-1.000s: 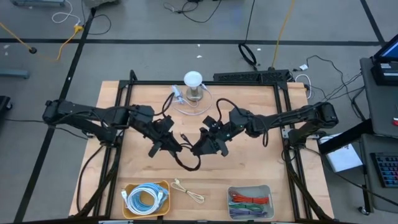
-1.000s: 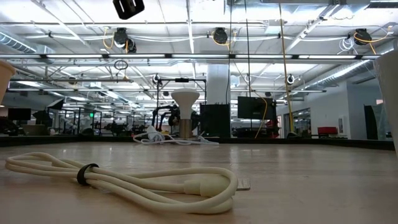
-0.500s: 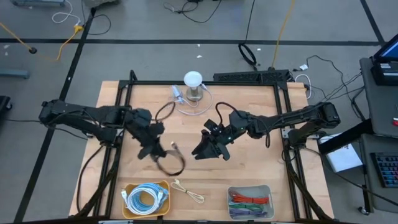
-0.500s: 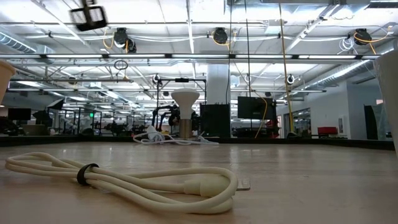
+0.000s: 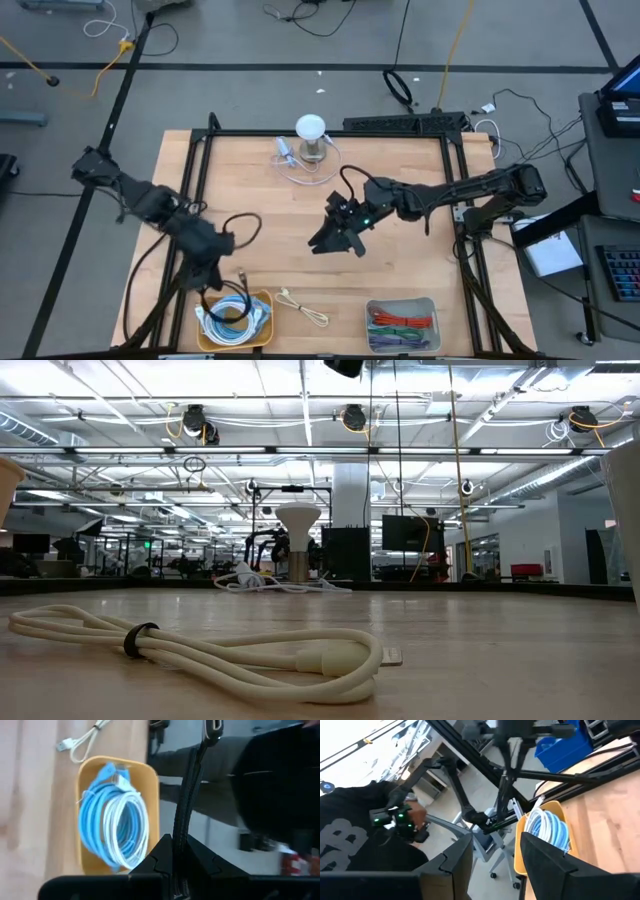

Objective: Pick & Place USB Port
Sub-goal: Put the black HDMI cable into the orange bin, then put the brown charger cable into the gray bin

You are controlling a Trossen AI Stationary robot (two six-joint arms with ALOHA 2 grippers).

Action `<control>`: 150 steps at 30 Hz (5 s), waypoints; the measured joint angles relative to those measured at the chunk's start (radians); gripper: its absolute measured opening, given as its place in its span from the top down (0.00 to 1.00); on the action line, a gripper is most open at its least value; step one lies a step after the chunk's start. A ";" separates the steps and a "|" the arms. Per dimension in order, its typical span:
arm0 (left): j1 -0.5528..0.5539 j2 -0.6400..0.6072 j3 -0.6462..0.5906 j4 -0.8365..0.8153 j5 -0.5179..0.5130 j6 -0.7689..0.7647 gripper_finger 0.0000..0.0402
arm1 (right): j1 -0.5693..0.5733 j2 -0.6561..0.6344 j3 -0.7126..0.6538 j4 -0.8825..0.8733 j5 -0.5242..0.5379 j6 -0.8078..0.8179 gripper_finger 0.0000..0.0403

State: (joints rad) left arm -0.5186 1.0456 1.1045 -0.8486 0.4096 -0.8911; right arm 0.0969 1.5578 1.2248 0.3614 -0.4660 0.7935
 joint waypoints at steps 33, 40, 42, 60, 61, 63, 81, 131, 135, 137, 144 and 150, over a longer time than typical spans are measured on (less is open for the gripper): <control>-0.322 0.365 0.175 -0.098 -0.280 -0.138 0.94 | -0.036 0.002 -0.001 -0.091 0.208 -0.053 0.61; -0.337 0.365 0.102 0.009 -0.278 -0.177 0.94 | -0.032 0.002 -0.001 -0.091 0.208 -0.047 0.61; -0.337 0.365 0.079 0.037 -0.272 -0.188 0.94 | -0.030 0.002 -0.002 -0.091 0.209 -0.047 0.61; -0.343 0.365 -0.063 0.139 -0.208 -0.197 0.94 | -0.027 0.002 -0.002 -0.090 0.211 -0.039 0.61; -0.343 0.365 -0.072 0.153 -0.203 -0.199 0.94 | -0.027 0.002 -0.002 -0.090 0.211 -0.039 0.61; -0.339 0.365 -0.081 0.163 -0.200 -0.199 0.94 | -0.027 0.002 -0.002 -0.090 0.211 -0.039 0.61; -0.332 0.364 -0.081 0.109 -0.227 -0.172 0.63 | -0.027 0.002 -0.002 -0.090 0.257 -0.043 0.61; -0.113 -0.030 -0.010 -0.023 -0.815 -0.137 0.40 | 0.133 0.284 -0.003 -0.352 0.130 0.148 0.61; -0.069 0.003 -0.010 -0.023 -0.855 -0.111 0.40 | 0.189 0.299 -0.002 -0.351 0.139 0.138 0.62; -0.053 0.026 -0.010 -0.022 -0.882 -0.103 0.40 | 0.223 0.298 0.022 -0.389 0.193 0.064 0.64; -0.016 0.162 -0.011 0.123 -0.796 -0.034 0.40 | 0.320 0.342 0.252 -0.698 0.375 -0.226 0.73; -0.043 0.319 -0.011 0.372 -0.670 0.007 0.40 | 0.364 0.395 0.322 -0.733 0.391 -0.326 0.77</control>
State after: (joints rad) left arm -0.5614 1.3641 1.0939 -0.4769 -0.2606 -0.8841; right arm 0.4613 1.9528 1.5464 -0.3718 -0.0746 0.4671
